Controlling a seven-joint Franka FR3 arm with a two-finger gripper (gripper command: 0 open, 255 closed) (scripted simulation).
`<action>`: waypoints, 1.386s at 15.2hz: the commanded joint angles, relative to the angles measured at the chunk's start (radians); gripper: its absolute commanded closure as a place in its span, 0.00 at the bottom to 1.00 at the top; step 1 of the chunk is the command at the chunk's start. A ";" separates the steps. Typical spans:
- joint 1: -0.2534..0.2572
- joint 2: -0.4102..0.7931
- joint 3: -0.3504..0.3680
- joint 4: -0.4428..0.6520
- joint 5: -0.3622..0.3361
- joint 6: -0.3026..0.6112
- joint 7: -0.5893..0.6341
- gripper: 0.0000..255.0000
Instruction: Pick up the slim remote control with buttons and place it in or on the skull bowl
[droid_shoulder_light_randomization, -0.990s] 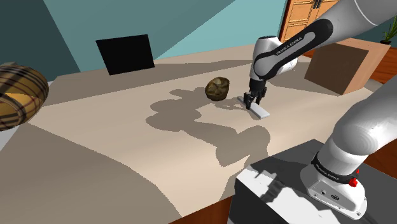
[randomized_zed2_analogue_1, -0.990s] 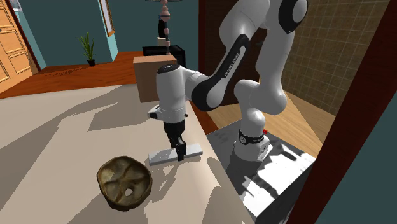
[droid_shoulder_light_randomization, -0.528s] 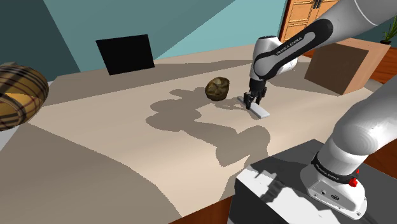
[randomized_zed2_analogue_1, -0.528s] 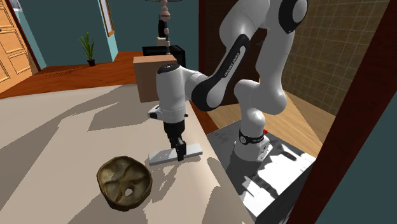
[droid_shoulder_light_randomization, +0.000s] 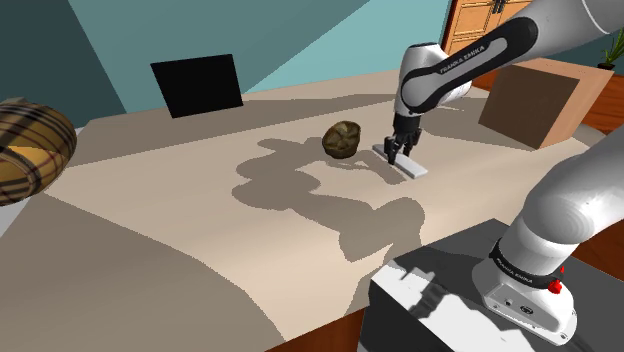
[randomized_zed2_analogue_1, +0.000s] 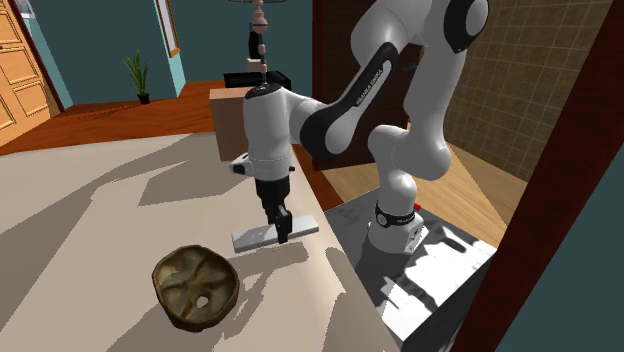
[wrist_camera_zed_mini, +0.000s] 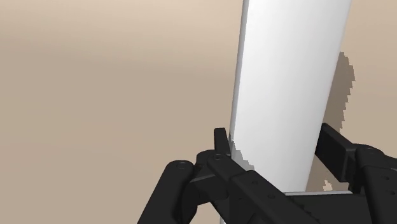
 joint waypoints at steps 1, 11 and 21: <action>-0.001 -0.020 0.001 0.012 -0.001 -0.032 0.001 1.00; -0.002 -0.091 0.005 0.095 -0.004 -0.186 0.006 1.00; -0.002 -0.134 0.008 0.198 -0.004 -0.332 0.009 1.00</action>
